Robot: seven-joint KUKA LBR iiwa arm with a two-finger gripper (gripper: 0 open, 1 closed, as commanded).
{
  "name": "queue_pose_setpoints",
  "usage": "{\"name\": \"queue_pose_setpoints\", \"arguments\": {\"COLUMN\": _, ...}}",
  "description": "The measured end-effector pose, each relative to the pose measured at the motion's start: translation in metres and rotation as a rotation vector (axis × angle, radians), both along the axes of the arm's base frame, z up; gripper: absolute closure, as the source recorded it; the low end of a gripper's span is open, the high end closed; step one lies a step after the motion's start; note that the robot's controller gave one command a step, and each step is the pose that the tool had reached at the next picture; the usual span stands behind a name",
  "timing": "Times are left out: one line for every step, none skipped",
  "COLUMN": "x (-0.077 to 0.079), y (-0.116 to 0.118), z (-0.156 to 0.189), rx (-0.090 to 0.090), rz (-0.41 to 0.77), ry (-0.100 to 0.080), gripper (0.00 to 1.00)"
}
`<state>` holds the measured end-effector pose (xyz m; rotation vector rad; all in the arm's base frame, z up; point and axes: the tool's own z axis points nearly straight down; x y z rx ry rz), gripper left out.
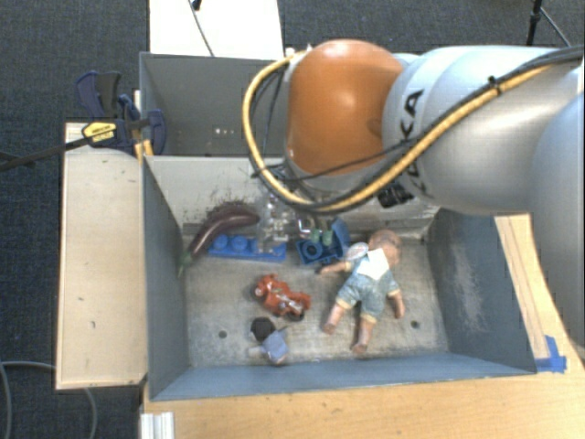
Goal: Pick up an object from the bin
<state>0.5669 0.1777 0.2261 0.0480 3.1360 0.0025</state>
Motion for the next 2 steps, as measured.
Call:
{"name": "queue_pose_setpoints", "arguments": {"x": -0.007, "y": 0.0, "z": -0.032, "rx": 0.001, "rz": -0.027, "ry": 0.0, "gripper": 1.0}}
{"name": "queue_pose_setpoints", "arguments": {"x": -0.004, "y": -0.001, "z": -0.055, "rx": 0.001, "rz": -0.043, "ry": 0.002, "gripper": 1.0}}
